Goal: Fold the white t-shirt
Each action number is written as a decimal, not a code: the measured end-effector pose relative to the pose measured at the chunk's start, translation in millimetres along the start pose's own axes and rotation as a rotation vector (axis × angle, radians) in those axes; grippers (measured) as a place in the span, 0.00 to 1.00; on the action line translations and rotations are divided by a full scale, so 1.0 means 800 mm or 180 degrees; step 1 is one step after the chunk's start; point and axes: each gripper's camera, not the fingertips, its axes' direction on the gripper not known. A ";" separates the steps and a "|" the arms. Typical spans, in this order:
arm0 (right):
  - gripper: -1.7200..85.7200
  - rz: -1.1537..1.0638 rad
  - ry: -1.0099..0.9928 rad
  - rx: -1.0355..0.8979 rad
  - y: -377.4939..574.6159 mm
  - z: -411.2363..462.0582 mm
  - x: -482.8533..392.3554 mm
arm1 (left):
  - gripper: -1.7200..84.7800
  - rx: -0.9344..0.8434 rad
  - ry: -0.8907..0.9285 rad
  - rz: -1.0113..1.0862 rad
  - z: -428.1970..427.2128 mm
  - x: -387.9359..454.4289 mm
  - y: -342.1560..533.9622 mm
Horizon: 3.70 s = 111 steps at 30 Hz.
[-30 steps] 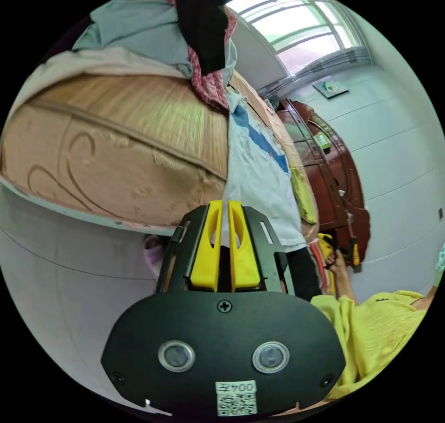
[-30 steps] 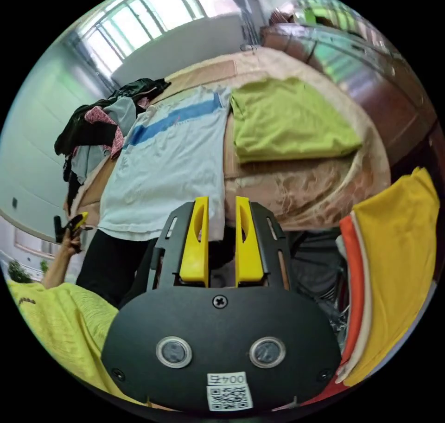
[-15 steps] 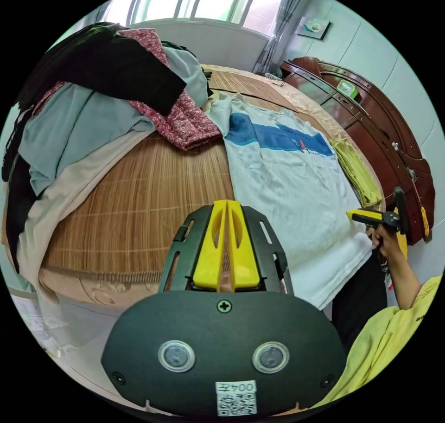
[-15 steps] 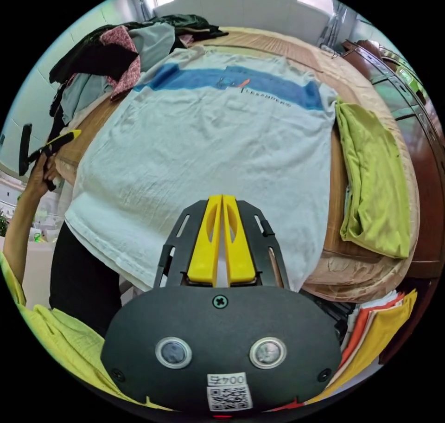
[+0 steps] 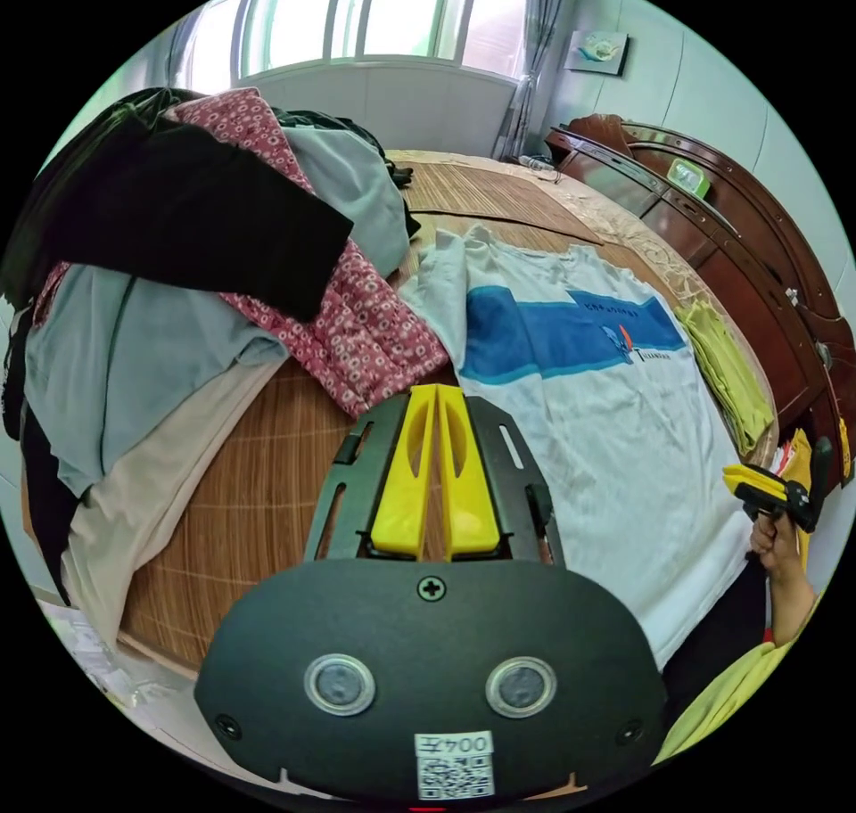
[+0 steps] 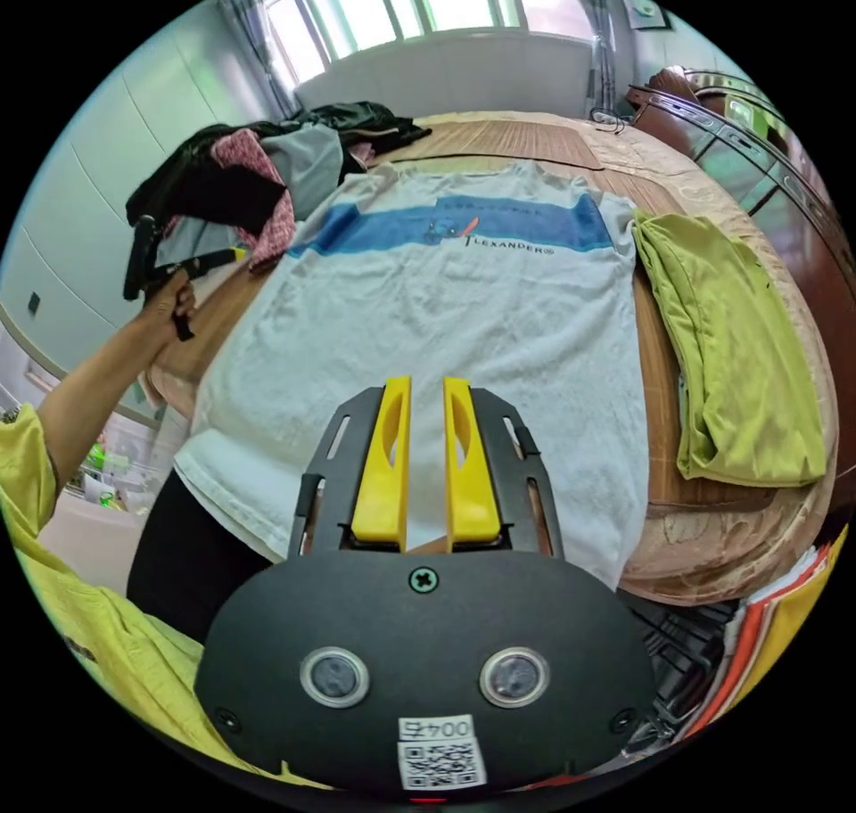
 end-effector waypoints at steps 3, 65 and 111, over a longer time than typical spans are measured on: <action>0.10 0.0048 -0.0218 0.0230 -0.016 0.005 0.007 | 0.03 -0.0164 -0.0067 0.0031 0.035 0.000 -0.036; 0.03 0.0820 -0.1933 0.0787 -0.151 0.189 0.253 | 0.06 -0.0311 0.0033 -0.0318 0.147 -0.044 -0.308; 0.16 0.0679 -0.2119 0.0484 -0.173 0.215 0.259 | 0.04 0.0463 -0.0634 -0.1348 0.031 -0.009 -0.153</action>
